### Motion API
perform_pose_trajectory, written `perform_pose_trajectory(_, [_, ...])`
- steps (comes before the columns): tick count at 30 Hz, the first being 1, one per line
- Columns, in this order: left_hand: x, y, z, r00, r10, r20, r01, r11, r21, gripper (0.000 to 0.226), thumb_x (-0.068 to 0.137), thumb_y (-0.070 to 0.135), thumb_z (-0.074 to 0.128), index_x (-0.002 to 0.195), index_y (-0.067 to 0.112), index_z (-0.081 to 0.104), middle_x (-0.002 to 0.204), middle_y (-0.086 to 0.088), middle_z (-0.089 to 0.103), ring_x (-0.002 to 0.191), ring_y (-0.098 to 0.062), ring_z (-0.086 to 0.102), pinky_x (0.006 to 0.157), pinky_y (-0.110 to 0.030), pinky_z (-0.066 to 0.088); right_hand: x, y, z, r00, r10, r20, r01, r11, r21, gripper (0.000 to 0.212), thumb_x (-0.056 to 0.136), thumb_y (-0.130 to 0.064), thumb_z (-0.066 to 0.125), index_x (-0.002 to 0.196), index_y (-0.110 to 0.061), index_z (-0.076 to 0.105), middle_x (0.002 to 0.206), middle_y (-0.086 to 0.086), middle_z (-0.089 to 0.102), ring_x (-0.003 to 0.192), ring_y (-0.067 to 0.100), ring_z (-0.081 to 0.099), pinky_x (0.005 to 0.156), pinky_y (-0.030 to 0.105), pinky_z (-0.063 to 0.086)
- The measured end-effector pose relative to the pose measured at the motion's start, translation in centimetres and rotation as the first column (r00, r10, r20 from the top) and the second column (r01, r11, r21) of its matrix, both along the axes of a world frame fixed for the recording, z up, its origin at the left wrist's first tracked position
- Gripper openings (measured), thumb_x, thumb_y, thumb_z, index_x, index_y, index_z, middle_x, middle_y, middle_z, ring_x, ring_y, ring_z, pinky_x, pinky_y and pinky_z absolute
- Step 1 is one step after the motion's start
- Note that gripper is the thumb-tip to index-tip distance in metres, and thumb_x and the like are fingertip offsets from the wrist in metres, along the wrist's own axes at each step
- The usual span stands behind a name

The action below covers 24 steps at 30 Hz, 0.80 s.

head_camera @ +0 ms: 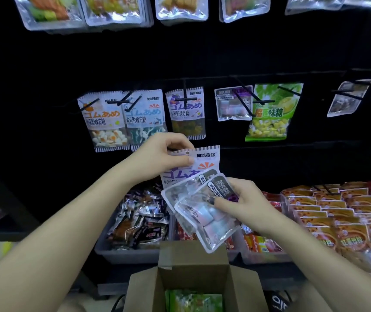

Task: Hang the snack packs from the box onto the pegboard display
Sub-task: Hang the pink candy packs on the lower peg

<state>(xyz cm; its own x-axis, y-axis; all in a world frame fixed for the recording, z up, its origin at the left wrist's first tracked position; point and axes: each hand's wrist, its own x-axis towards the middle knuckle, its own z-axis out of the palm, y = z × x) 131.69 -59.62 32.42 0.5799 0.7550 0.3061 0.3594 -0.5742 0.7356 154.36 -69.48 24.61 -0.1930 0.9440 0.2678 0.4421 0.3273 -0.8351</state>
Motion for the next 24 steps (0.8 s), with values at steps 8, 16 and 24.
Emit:
perform_pose_trajectory(8, [-1.0, 1.7, -2.0, 0.849, 0.347, 0.398, -0.204, 0.91, -0.36, 0.063, 0.06, 0.032, 0.098, 0.109, 0.015, 0.063, 0.101, -0.004, 0.071, 0.096, -0.029, 0.07, 0.09, -0.053, 0.058, -0.3, 1.5, 1.1, 0.991, -0.022, -0.131, 0.024, 1.0, 0.008, 0.038, 0.085, -0.035, 0.068, 0.088, 0.002, 0.062, 0.086, 0.033, 0.056, 0.071, 0.031, 0.056, 0.069, 0.047, 0.048])
perform_pose_trajectory(16, [-0.3, 2.0, -5.7, 0.918, 0.272, 0.288, -0.033, 0.776, -0.629, 0.057, 0.096, 0.053, 0.066, 0.137, 0.013, 0.062, 0.13, -0.004, 0.073, 0.12, -0.025, 0.07, 0.104, -0.042, 0.053, -0.6, 1.9, 1.3, 0.969, -0.032, -0.243, 0.041, 0.999, 0.033, 0.017, 0.095, -0.012, 0.072, 0.083, -0.002, 0.066, 0.08, 0.027, 0.054, 0.071, 0.018, 0.047, 0.068, 0.033, 0.041])
perform_pose_trajectory(24, [0.9, 1.9, -5.6, 0.874, 0.328, 0.358, -0.108, 0.85, -0.516, 0.025, 0.109, 0.034, 0.052, 0.115, 0.013, 0.064, 0.114, 0.004, 0.078, 0.103, -0.017, 0.075, 0.084, -0.035, 0.057, 0.5, 3.2, 1.5, 0.974, -0.029, -0.227, 0.033, 0.999, 0.014, 0.014, 0.095, -0.01, 0.071, 0.082, -0.01, 0.069, 0.071, 0.009, 0.055, 0.07, 0.01, 0.049, 0.067, 0.022, 0.042])
